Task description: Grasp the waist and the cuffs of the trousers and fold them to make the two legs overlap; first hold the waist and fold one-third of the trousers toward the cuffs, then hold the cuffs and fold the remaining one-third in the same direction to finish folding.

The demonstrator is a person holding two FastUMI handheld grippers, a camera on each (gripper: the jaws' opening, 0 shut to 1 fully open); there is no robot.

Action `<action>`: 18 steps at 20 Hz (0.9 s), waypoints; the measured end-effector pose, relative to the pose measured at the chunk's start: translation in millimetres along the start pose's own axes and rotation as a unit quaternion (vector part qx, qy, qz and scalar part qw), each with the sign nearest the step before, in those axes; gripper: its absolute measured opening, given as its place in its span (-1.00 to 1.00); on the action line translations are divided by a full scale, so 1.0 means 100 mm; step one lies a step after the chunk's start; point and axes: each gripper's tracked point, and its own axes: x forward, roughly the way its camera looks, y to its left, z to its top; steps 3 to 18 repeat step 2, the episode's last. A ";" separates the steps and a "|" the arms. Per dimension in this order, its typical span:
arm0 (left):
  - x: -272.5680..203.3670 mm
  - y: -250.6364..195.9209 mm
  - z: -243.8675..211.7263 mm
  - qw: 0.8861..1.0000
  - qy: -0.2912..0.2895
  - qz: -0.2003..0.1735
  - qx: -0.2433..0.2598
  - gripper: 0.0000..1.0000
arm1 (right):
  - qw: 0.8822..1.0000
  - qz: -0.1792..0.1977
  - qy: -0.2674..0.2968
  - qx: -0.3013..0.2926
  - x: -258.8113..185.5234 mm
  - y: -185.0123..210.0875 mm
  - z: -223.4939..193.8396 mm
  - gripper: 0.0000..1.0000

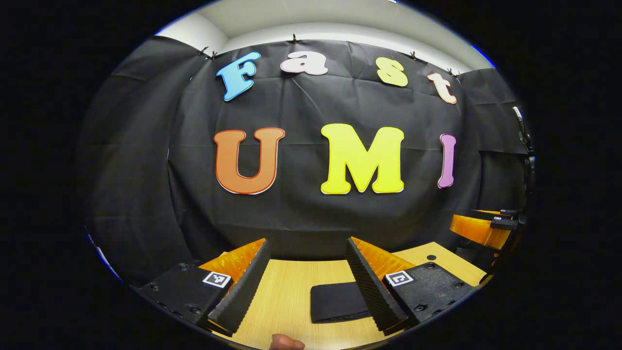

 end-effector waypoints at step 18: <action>-0.03 -0.01 -0.01 1.000 0.001 -0.002 0.003 0.99 | 1.000 -0.001 -0.001 0.002 -0.02 0.00 0.01 1.00</action>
